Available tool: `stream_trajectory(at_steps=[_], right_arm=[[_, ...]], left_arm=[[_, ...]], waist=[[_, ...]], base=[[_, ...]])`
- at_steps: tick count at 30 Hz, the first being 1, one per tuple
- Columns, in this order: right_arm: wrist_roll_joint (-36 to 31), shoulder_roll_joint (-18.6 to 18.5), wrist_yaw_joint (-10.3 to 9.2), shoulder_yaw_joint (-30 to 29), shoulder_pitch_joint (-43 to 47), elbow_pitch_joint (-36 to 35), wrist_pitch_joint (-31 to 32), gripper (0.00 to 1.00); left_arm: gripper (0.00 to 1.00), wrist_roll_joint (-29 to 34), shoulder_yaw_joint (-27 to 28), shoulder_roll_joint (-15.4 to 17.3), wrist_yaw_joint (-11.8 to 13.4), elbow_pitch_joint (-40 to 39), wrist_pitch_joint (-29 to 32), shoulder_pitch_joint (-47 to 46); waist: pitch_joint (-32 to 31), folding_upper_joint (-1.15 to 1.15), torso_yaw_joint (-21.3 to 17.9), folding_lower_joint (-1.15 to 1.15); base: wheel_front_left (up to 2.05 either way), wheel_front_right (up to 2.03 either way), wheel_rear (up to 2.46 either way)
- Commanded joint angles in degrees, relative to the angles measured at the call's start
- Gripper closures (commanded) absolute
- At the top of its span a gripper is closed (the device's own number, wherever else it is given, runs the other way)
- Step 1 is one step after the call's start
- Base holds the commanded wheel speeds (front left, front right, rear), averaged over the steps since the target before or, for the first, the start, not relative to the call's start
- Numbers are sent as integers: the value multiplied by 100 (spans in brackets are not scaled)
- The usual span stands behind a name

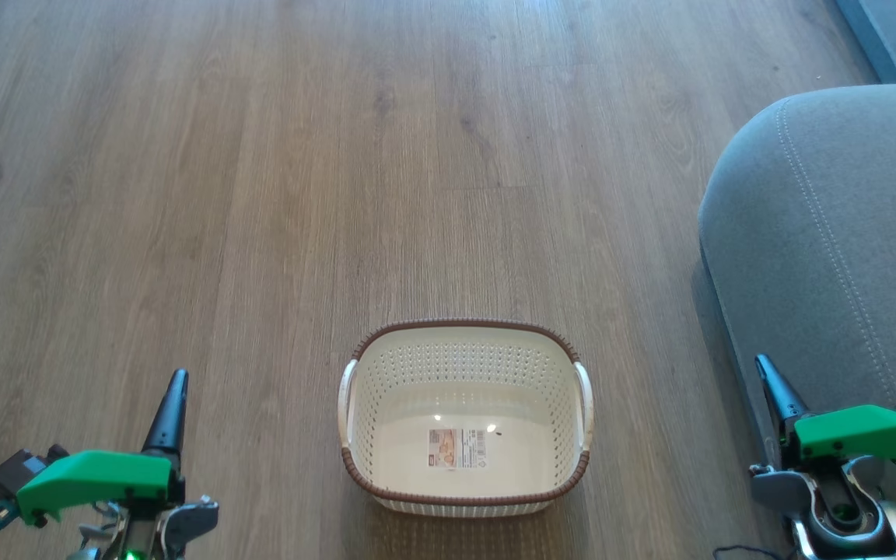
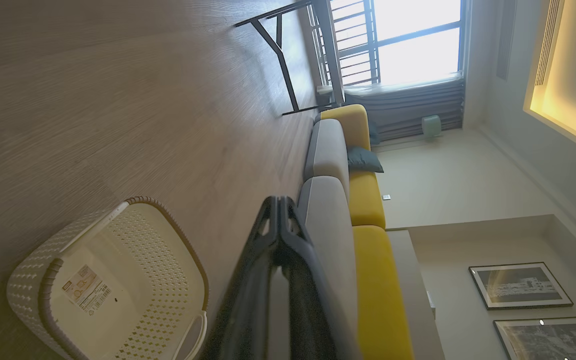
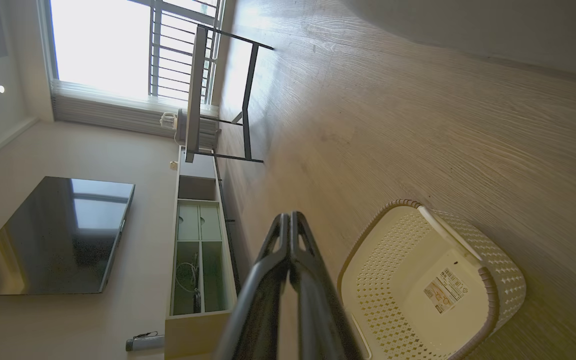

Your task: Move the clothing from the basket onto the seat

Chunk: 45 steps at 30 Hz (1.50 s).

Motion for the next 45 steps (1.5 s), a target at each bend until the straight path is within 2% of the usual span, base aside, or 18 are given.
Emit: stream_trajectory(at_steps=[1, 20, 45], right_arm=[[167, -1, 34, 57, -104, -248, 57, 100], [1363, 7, 40, -128, -77, -419, 374, 100], [1412, 13, 41, -144, -76, -427, 394, 100]], left_arm=[[100, -172, 183, 27, -33, -229, 61, -357], [100, -1443, 270, 30, -39, -335, 381, -449], [100, -1502, 273, 30, -40, -340, 395, -453]], waist=[[-1, 0, 1, 0], [-23, 0, 8, 0], [-24, 0, 8, 0]], base=[[0, 0, 0], [0, 0, 0], [0, 0, 0]])
